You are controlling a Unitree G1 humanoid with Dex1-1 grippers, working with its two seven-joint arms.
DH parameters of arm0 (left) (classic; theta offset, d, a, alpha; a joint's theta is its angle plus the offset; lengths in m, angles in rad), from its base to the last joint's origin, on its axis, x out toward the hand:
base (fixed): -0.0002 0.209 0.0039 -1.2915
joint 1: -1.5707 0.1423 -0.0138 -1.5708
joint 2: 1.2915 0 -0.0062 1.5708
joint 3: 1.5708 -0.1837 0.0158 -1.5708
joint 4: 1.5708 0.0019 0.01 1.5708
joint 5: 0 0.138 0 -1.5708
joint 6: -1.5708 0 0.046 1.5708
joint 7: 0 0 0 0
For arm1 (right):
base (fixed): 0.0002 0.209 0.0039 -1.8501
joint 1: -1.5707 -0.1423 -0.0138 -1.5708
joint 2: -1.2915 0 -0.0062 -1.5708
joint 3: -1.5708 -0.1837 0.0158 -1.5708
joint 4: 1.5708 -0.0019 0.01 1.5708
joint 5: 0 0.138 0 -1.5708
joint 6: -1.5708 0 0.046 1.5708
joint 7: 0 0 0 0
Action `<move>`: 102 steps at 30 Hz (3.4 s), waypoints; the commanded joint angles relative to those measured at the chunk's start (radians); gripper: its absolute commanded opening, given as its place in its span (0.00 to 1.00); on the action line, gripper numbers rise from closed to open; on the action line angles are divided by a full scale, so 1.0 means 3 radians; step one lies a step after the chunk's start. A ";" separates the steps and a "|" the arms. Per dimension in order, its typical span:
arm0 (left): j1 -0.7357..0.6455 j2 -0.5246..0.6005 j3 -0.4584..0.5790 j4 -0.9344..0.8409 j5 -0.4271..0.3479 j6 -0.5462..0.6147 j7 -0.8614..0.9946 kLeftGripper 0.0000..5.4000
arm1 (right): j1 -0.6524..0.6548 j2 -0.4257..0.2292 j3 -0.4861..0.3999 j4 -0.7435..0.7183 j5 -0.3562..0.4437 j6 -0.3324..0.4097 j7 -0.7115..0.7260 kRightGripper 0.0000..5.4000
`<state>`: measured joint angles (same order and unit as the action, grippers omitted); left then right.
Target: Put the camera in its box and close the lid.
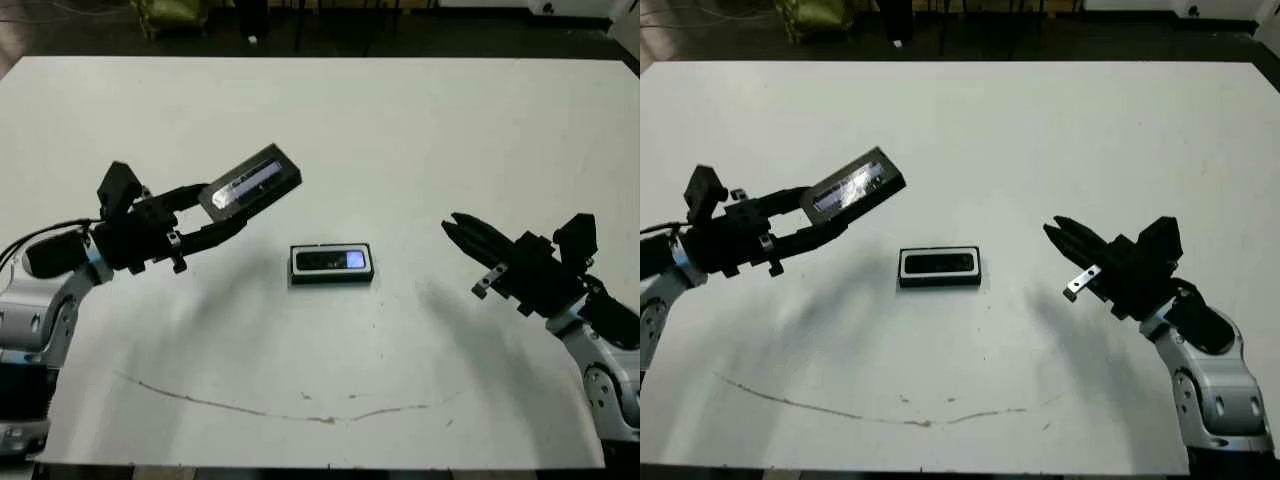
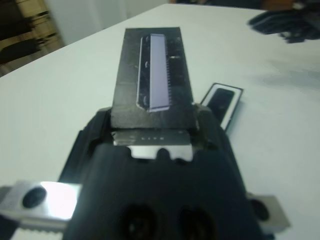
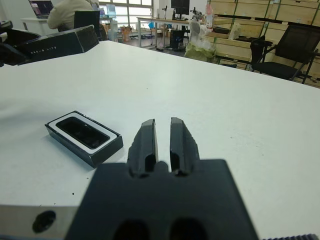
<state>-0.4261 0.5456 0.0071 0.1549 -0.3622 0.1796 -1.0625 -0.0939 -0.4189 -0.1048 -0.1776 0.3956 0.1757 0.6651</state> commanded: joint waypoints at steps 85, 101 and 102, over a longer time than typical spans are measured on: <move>-0.1011 -0.0511 -0.1134 0.1898 0.1189 -0.0951 -0.0682 0.41 | 0.0072 -0.0036 -0.0008 -0.0136 0.0036 0.0240 -0.0081 0.00; -0.1343 -0.0890 -0.1271 0.2312 0.1389 -0.0947 -0.0733 0.41 | 0.0070 -0.0053 0.0005 -0.0072 0.0002 0.0149 -0.0056 0.00; -0.1361 -0.0911 -0.1281 0.2355 0.1408 -0.0970 -0.0724 0.41 | 0.0071 -0.0059 0.0004 -0.0082 0.0000 0.0174 -0.0068 0.00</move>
<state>-0.8264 0.3062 -0.3578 0.8249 0.0175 -0.1220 -1.3199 -0.0885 -0.4220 -0.1004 -0.2079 0.4054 0.2173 0.6467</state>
